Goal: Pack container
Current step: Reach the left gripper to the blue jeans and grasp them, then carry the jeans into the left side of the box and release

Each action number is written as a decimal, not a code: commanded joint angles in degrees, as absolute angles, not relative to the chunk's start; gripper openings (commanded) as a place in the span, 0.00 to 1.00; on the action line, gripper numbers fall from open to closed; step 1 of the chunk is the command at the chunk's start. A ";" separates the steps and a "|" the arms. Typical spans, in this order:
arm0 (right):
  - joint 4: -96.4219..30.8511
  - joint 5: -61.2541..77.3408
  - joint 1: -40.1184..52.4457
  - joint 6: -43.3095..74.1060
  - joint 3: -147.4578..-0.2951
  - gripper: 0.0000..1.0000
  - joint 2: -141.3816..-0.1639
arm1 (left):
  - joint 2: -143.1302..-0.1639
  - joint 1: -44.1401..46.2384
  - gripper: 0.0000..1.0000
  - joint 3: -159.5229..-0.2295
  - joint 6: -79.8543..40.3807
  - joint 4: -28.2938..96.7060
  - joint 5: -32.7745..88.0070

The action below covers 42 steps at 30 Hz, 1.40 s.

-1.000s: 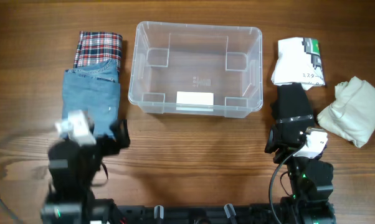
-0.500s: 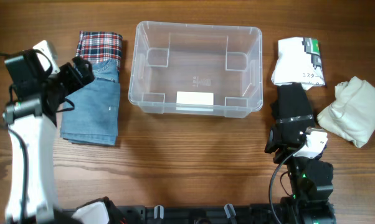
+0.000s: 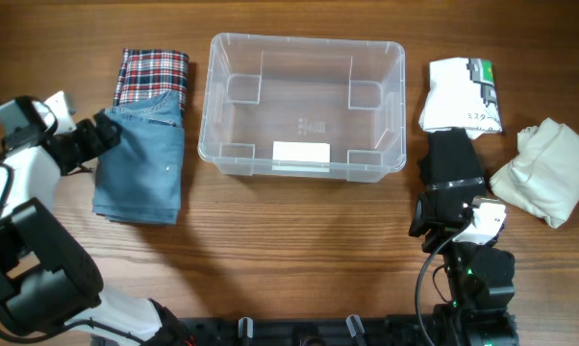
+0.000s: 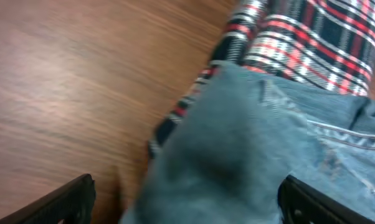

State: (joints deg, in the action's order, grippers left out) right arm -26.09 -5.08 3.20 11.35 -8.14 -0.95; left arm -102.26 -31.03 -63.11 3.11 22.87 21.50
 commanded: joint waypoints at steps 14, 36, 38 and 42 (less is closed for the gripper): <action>-25.98 -4.60 2.92 12.01 -8.27 1.00 -0.91 | -106.80 -34.96 0.85 -63.55 13.10 31.55 33.41; -25.98 -4.60 2.92 12.01 -8.27 1.00 -0.91 | -82.94 -31.22 0.04 -74.22 -0.58 52.62 48.49; -25.98 -4.60 2.92 12.03 -8.27 1.00 -0.91 | -75.81 -29.65 0.04 -74.43 -4.73 51.37 50.68; -25.98 -4.60 2.92 12.03 -8.27 1.00 -0.91 | -65.63 -21.12 0.04 -74.43 -16.32 46.06 49.58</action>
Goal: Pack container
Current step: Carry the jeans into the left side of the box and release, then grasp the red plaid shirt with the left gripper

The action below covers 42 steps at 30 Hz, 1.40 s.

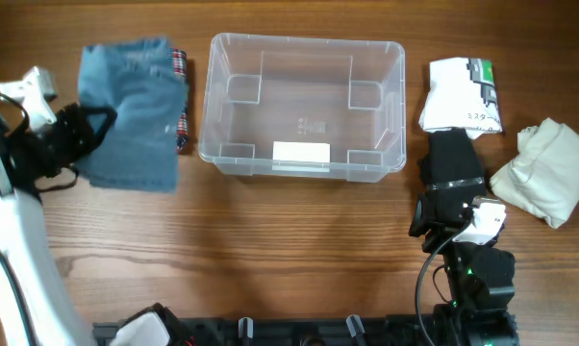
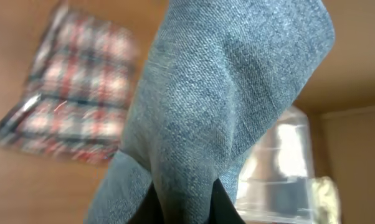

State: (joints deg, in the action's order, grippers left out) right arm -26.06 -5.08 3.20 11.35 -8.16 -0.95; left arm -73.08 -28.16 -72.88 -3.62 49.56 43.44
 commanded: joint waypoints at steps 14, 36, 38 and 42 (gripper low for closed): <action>-25.98 -4.60 2.92 12.01 -8.27 1.00 -0.91 | -84.82 18.02 0.04 -74.19 -43.05 22.70 9.74; -25.98 -4.60 2.92 12.03 -8.27 1.00 -0.91 | -83.40 2.37 0.85 -74.61 -25.12 28.64 5.52; -25.98 -4.60 2.92 12.01 -8.27 1.00 -0.91 | -83.46 -3.62 0.85 -74.59 -19.31 30.41 6.92; -25.98 -4.60 2.92 12.03 -8.27 1.00 -0.91 | -90.11 -14.28 0.89 -74.59 -7.70 30.65 10.37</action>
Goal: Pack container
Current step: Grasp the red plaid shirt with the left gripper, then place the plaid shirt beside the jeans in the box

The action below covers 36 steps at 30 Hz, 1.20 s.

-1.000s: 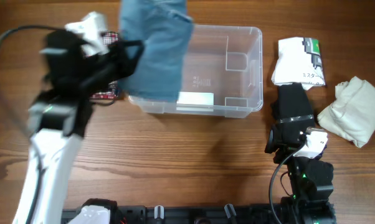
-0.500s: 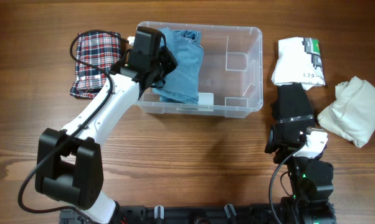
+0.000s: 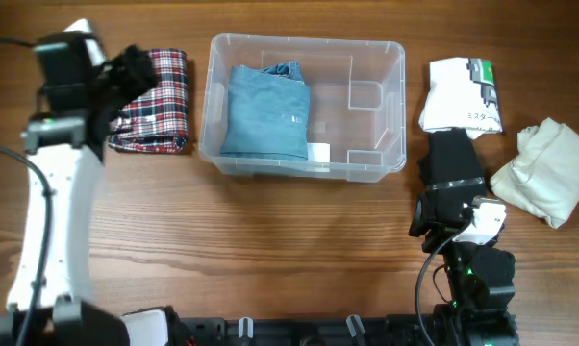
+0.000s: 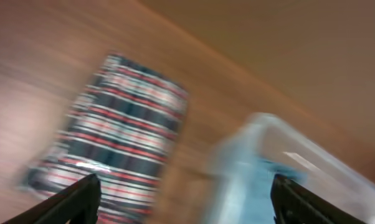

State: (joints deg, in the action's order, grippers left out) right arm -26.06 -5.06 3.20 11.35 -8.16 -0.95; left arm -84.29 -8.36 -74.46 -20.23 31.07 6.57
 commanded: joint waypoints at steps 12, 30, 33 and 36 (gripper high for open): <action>-25.98 -4.60 2.92 12.01 -8.27 1.00 -0.91 | -113.99 -23.88 0.91 -74.59 -6.17 18.81 29.15; -25.98 -4.60 2.92 12.01 -8.27 1.00 -0.91 | -112.90 -20.51 0.04 -74.61 -5.15 24.18 30.39; -25.98 -4.60 2.92 12.01 -8.27 1.00 -0.91 | -102.10 -20.51 0.04 -74.61 -6.74 25.58 37.04; -25.98 -4.60 2.92 12.03 -8.27 1.00 -0.91 | -87.59 -19.86 0.04 -74.61 -11.92 26.13 42.46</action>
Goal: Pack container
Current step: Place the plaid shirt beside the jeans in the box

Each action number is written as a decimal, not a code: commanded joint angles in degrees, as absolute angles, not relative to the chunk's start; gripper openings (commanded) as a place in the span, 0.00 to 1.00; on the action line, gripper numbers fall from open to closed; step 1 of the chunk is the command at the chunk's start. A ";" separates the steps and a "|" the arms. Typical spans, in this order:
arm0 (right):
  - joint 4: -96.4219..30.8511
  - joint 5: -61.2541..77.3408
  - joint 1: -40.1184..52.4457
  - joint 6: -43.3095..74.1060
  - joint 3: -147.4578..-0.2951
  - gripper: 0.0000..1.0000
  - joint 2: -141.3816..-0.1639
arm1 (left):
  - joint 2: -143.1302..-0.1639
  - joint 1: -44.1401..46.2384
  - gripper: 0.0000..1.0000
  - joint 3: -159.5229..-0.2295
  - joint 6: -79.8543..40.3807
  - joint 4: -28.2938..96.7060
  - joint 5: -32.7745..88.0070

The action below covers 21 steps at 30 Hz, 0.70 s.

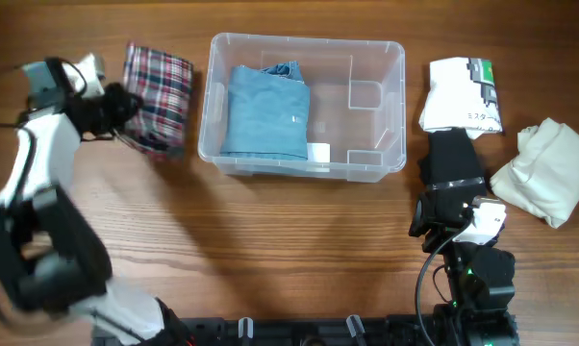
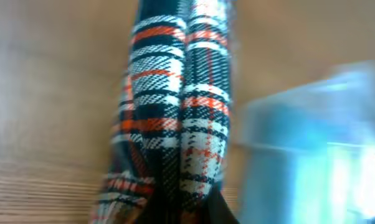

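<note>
The clear plastic container [image 1: 397, 106] stands at the table's middle back with folded blue jeans [image 1: 264, 108] lying in its left half. Left of it, my left gripper [image 1: 126, 108] is shut on the folded plaid shirt [image 1: 160, 96], which hangs bunched and tilted from the fingers; in the left wrist view the plaid shirt [image 2: 175, 106] fills the centre with the container's blurred wall [image 2: 312, 149] at right. My right gripper [image 1: 453, 183] rests on the table right of the container, its fingers hidden from above.
A white packaged garment [image 1: 461, 94] lies at the back right. A cream folded cloth [image 1: 544, 171] sits at the far right. A black folded item [image 1: 451, 159] lies under the right arm.
My left gripper was open and above the plaid shirt; now it is shut on the shirt's left edge, and the shirt is lifted and bunched. The right arm has not moved.
My left gripper was open beside the jeans stacked on the plaid shirt. Then it held the jeans lifted off the shirt. Then the jeans lay in the container and the gripper was open over the shirt. Now it grips the shirt.
</note>
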State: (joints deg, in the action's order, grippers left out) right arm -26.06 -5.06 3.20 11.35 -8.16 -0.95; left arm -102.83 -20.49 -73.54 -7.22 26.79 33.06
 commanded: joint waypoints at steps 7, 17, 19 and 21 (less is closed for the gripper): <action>-25.98 -4.60 2.92 12.03 -8.27 1.00 -0.91 | -67.18 -4.03 0.04 -74.56 -27.14 33.63 37.74; -25.98 -4.60 2.92 12.01 -8.27 1.00 -0.91 | -87.46 33.19 0.04 -73.36 -45.95 17.85 2.22; -25.98 -4.60 2.92 12.03 -8.27 1.00 -0.91 | -92.97 35.48 0.04 -73.36 -50.02 15.16 0.14; -25.98 -4.60 2.92 12.01 -8.27 1.00 -0.91 | -98.48 36.69 0.04 -73.36 -52.53 12.21 0.73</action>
State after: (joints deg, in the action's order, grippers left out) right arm -26.06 -4.93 3.20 11.35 -8.14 -1.02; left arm -93.25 35.38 -73.34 -44.97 15.62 5.80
